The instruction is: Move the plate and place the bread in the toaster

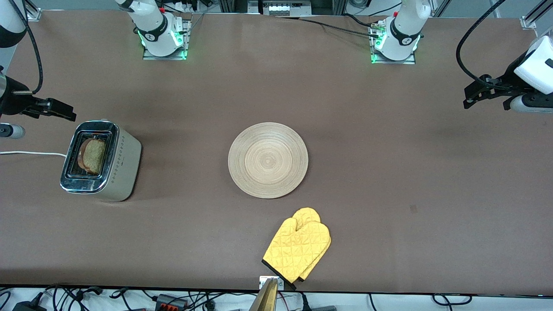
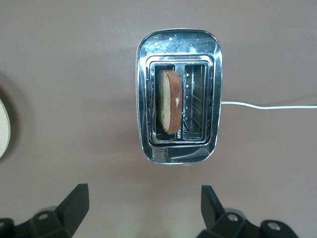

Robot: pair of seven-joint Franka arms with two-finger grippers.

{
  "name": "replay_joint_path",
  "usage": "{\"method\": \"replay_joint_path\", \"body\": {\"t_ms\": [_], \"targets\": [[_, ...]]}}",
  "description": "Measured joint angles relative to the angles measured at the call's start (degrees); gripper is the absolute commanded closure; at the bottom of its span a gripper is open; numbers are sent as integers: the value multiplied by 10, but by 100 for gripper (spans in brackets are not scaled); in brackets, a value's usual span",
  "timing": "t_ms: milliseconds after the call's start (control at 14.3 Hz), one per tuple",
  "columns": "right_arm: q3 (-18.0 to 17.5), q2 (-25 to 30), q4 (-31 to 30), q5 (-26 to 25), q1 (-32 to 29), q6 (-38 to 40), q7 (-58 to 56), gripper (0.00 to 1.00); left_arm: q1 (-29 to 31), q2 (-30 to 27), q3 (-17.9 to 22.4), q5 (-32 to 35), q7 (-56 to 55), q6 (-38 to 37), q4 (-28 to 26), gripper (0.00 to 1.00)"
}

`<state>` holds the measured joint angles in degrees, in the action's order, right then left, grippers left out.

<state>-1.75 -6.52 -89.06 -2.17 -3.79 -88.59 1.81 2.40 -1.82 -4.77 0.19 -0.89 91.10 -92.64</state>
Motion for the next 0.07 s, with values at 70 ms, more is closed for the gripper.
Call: {"method": "replay_joint_path", "body": {"t_ms": [70], "targets": [[0,0,0,0,0,0,0,0,0,0,0,0,0,0,0,0]]}}
